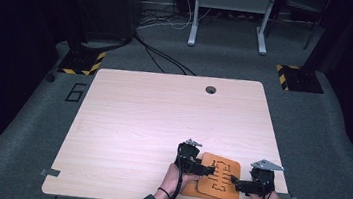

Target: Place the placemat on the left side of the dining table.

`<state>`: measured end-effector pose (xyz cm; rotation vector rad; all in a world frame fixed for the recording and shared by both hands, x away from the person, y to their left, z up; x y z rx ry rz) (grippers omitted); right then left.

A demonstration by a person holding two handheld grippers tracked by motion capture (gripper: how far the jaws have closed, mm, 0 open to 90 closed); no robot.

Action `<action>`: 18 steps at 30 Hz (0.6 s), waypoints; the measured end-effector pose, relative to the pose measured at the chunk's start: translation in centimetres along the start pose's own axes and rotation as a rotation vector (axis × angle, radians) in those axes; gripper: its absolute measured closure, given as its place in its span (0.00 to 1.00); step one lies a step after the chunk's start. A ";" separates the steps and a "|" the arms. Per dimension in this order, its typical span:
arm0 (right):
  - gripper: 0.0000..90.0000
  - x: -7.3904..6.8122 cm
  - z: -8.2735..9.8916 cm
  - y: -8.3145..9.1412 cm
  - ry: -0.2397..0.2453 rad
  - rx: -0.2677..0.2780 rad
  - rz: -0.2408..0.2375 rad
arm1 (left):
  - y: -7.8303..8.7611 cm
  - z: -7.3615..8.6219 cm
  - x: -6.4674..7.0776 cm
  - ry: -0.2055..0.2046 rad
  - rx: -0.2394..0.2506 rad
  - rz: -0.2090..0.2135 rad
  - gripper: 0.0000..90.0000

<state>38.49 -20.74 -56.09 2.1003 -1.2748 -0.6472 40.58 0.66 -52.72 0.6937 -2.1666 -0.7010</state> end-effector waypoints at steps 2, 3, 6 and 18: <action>0.00 0.0 0.0 0.0 -0.002 0.001 -0.001 | 0.1 0.0 -0.1 0.005 0.004 0.001 0.40; 0.00 0.0 0.0 0.0 -0.002 0.001 -0.001 | 0.1 0.0 -0.1 0.005 0.004 0.001 0.41; 0.00 0.1 0.0 0.1 -0.009 0.005 -0.005 | 0.3 -0.1 -0.2 0.008 0.011 -0.003 0.46; 0.00 0.3 0.1 0.2 -0.030 0.016 -0.014 | 0.9 -0.6 0.2 0.035 0.047 0.011 0.55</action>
Point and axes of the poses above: each handheld gripper's, and its own axes: y roughly backward along the jaws, z roughly out of its underside, x roughly to its right, the point moved 5 cm from there along -y, roughly forward along the jaws, and after that the axes turned 1 degree about -x, right-handed, at the moved point
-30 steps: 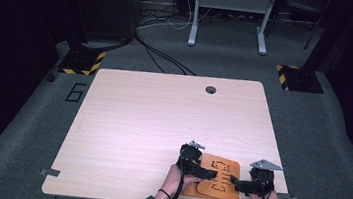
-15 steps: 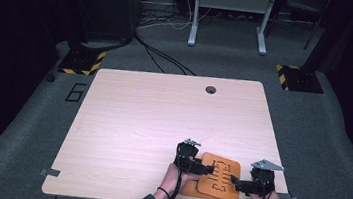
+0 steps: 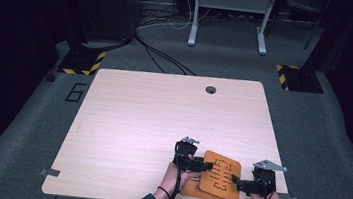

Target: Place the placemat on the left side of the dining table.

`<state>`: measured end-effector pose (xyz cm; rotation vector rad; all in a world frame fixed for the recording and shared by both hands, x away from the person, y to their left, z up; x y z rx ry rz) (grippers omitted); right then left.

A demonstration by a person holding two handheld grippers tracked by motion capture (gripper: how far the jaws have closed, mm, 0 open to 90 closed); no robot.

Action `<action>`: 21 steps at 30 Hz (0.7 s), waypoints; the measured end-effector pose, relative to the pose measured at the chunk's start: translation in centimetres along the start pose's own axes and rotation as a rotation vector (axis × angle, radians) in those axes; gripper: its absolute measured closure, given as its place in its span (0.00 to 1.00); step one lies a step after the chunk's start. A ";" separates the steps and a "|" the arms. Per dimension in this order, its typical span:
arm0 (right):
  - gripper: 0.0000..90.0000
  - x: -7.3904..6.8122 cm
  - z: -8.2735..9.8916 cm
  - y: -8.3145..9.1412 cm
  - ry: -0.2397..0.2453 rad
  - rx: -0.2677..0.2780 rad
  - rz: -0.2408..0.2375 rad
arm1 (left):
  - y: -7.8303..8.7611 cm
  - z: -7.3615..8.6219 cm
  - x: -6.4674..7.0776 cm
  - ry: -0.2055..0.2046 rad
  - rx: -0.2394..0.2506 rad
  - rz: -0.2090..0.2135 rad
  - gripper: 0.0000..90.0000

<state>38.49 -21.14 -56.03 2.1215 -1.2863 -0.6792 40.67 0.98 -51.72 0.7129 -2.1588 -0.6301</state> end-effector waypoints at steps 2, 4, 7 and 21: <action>0.00 0.0 0.0 0.0 -0.003 0.001 0.000 | 0.1 -0.1 0.0 0.001 0.005 -0.001 0.56; 0.00 0.1 0.0 0.0 -0.011 0.006 0.000 | 0.1 -0.2 0.2 0.004 0.005 0.001 0.57; 0.00 0.2 0.0 0.1 -0.016 0.006 0.007 | 0.1 -0.3 0.4 0.000 0.008 -0.007 0.57; 0.00 0.6 0.0 0.3 -0.062 0.022 -0.015 | -0.3 -0.2 0.5 0.038 0.007 0.039 0.67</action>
Point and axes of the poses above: each handheld gripper's, and its own axes: y roughly backward along the jaws, z roughly out of its underside, x roughly to its right, the point moved 5 cm from there along -y, roughly forward along the jaws, and after that the axes turned 1 degree about -x, right-handed, at the moved point
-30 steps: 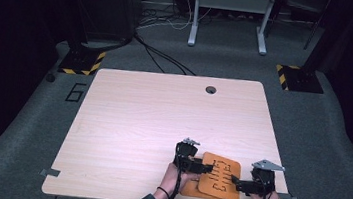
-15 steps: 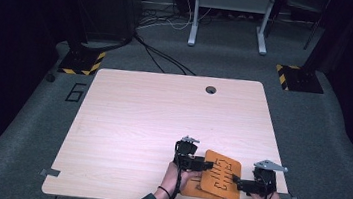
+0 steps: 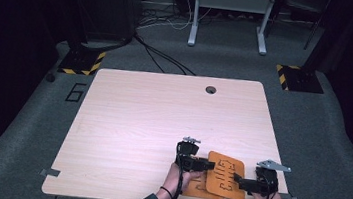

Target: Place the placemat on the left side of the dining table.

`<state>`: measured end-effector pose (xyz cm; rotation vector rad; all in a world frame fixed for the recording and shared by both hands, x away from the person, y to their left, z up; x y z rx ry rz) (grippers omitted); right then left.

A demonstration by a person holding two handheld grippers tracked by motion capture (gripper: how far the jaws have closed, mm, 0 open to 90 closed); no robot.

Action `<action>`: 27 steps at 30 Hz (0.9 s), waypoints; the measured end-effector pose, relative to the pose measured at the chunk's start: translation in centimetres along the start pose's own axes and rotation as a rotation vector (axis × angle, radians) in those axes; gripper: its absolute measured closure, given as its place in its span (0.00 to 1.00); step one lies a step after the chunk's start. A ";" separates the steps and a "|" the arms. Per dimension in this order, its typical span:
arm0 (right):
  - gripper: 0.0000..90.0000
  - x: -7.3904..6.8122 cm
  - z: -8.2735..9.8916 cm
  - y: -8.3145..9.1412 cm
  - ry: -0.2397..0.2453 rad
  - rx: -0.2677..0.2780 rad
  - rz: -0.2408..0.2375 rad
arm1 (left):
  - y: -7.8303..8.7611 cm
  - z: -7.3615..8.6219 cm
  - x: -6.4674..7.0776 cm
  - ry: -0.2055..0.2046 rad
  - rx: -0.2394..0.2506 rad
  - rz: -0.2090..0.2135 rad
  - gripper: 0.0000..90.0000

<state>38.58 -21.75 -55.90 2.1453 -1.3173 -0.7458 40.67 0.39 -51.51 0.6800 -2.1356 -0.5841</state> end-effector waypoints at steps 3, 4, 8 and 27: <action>0.00 0.1 0.0 0.0 -0.001 0.003 -0.003 | 0.0 -0.1 0.2 0.006 0.009 -0.002 0.67; 0.00 0.1 0.0 0.0 -0.001 0.003 -0.003 | 0.0 -0.1 0.2 0.013 0.018 0.004 0.67; 0.00 0.2 0.0 0.1 -0.016 0.010 -0.008 | 0.2 -0.4 0.3 0.039 0.036 0.047 0.67; 0.00 0.3 0.0 0.5 -0.048 0.056 -0.026 | 0.5 -1.3 0.9 0.097 0.094 0.098 0.85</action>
Point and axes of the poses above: each handheld gripper's, and its own axes: y roughly backward along the jaws, z roughly out of its underside, x roughly to its right, the point moved 5 cm from there along -y, roughly forward along the jaws, and after that the axes turned 1 degree about -x, right-handed, at the moved point
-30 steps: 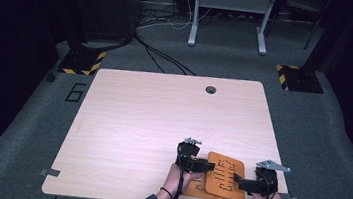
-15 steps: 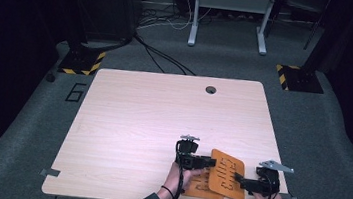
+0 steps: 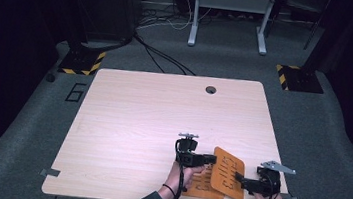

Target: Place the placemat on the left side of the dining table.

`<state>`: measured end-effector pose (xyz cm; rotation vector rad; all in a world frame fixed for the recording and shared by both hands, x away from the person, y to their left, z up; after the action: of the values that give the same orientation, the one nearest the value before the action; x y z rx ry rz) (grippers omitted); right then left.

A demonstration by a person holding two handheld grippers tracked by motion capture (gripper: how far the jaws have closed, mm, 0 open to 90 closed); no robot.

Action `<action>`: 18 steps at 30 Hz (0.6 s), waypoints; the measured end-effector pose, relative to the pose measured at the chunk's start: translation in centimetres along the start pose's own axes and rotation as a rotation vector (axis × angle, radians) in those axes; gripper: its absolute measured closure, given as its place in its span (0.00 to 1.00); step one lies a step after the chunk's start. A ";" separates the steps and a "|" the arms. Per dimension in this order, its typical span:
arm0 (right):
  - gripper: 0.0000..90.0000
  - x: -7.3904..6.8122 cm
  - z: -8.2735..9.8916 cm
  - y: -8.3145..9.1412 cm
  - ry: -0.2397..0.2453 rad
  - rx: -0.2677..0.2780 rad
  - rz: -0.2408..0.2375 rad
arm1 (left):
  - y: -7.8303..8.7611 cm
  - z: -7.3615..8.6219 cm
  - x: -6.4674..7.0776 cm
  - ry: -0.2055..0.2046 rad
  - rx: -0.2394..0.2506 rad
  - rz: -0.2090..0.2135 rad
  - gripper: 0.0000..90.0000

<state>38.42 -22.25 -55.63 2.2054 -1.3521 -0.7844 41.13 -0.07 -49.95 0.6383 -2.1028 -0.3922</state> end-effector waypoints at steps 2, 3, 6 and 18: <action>0.00 0.0 0.0 0.1 -0.006 0.008 -0.003 | 0.0 -0.2 0.2 -0.004 0.000 0.002 0.85; 0.00 0.0 0.0 0.1 -0.006 0.007 -0.004 | -0.1 -0.2 0.2 -0.006 -0.008 0.002 0.85; 0.00 0.1 0.0 0.0 -0.008 0.006 -0.002 | -0.1 -0.5 0.1 -0.009 -0.029 0.007 0.85; 0.00 0.1 0.0 0.1 -0.007 0.015 0.010 | -0.4 -1.2 0.0 -0.005 -0.059 0.020 0.86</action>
<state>38.37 -22.35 -55.57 2.2074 -1.3754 -0.7822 42.22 -0.42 -49.52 0.5813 -2.0933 -0.4435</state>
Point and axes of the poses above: each handheld gripper's, and its own axes: y roughly backward along the jaws, z roughly out of its underside, x roughly to its right, the point moved 5 cm from there along -y, roughly forward along the jaws, and after that the axes turned 1 degree about -x, right-handed, at the moved point
